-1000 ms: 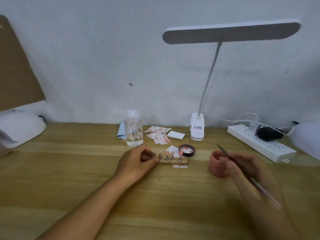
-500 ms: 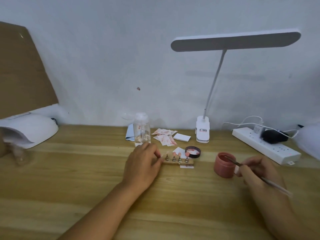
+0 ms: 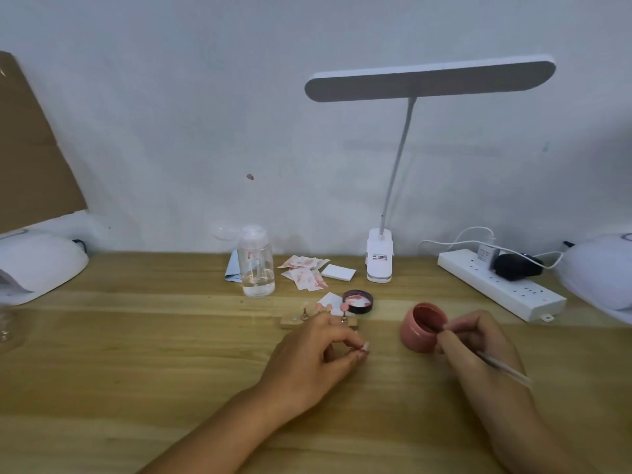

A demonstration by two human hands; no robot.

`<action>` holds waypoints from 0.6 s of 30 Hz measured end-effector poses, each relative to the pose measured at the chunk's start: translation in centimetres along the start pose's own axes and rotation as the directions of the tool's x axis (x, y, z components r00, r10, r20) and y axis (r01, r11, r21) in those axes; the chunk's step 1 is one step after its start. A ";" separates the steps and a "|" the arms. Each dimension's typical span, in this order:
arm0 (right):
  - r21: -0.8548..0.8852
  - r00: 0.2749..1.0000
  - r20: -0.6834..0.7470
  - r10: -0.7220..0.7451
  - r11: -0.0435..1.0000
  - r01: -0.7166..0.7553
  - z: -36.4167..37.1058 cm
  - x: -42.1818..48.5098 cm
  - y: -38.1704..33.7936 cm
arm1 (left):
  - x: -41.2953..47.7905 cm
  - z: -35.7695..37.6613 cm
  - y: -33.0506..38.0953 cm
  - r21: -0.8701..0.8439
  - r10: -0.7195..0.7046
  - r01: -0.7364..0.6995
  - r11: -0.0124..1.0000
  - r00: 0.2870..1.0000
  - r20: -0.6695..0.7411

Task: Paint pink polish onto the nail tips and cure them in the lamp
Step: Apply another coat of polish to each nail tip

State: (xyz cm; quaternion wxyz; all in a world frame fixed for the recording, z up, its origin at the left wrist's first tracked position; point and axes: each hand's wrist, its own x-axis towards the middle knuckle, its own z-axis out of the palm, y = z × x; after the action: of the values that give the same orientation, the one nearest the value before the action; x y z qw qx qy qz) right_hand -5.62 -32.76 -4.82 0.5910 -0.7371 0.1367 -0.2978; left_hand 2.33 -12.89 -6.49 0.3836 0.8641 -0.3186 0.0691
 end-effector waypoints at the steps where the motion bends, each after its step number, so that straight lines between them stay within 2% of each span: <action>1: 0.008 1.000 0.000 0.001 1.000 -0.001 0.1 0.0 0.1 | 0.0 0.1 -0.1 0.001 -0.002 0.002 1.000 1.000 0.001; 5: 0.004 1.000 0.009 -0.014 1.000 0.014 0.3 -0.1 0.1 | 0.0 0.1 0.0 0.008 0.006 -0.006 1.000 1.000 0.016; 12: -0.005 1.000 0.007 -0.030 1.000 0.030 0.5 -0.2 0.1 | -0.3 -0.3 -0.2 -0.149 -0.080 0.078 0.986 0.997 -0.008; 18: 0.100 0.999 0.012 -0.040 0.994 0.039 0.6 -0.4 -0.4 | -0.3 -0.6 0.0 -0.105 -0.091 0.091 0.990 0.996 0.007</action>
State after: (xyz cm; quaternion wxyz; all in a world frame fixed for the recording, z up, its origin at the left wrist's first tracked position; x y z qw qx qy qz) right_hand -5.67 -31.94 -4.62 0.6220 -0.7113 0.1030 -0.3107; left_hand 2.20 -12.32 -6.25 0.4307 0.8565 -0.2824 0.0336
